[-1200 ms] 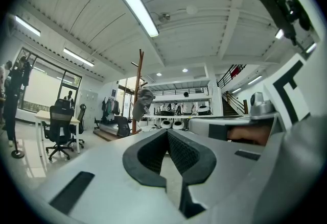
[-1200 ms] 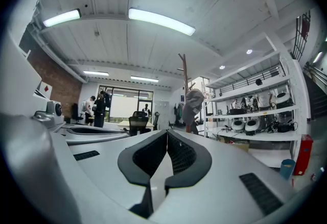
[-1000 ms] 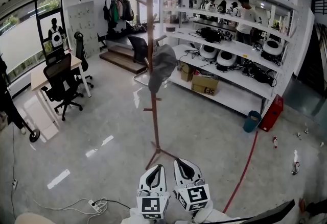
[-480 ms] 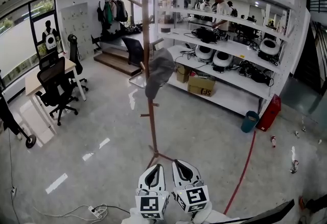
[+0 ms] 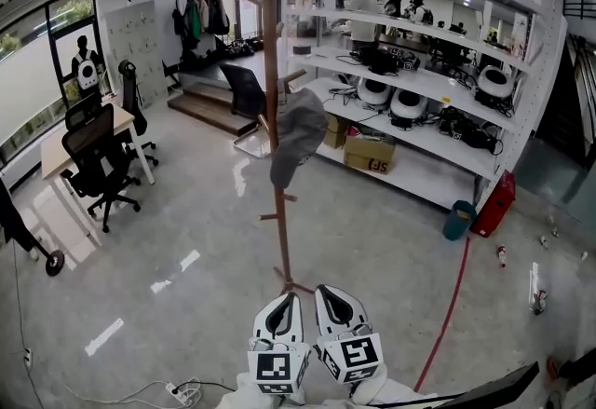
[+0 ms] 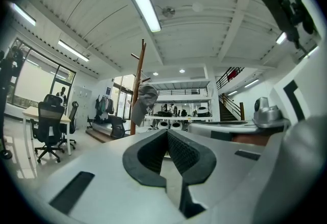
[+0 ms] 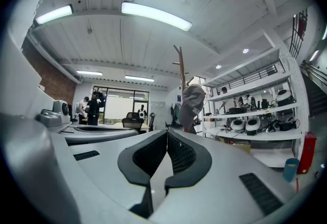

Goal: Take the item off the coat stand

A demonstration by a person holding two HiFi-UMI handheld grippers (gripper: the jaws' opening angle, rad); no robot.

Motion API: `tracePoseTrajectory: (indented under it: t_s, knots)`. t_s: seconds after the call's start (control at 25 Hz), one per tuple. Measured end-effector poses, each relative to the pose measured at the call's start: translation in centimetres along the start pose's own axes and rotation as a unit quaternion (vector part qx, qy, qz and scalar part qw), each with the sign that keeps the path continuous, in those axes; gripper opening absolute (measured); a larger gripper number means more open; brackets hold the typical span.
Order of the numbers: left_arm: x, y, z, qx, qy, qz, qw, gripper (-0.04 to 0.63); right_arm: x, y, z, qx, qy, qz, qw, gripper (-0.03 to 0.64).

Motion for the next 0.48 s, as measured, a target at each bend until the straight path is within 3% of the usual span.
tracePoseTrajectory:
  t_s: [0.48]
  knots:
    - [-4.4, -0.2, -4.1, -0.007, 0.005, -0.001, 1.0, 0.002, -5.9, -0.1, 0.2, 0.003, -0.004, 0.008, 1.0, 0.011]
Point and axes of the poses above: the fingertips, and each gripper's own axes: x backward along the fingers, z to its right, y out of its underside, the point moved 4 cm from there along x, backward along the fingers, and after that the axes turned 3 degrees about -y, right-handed, at the moved point
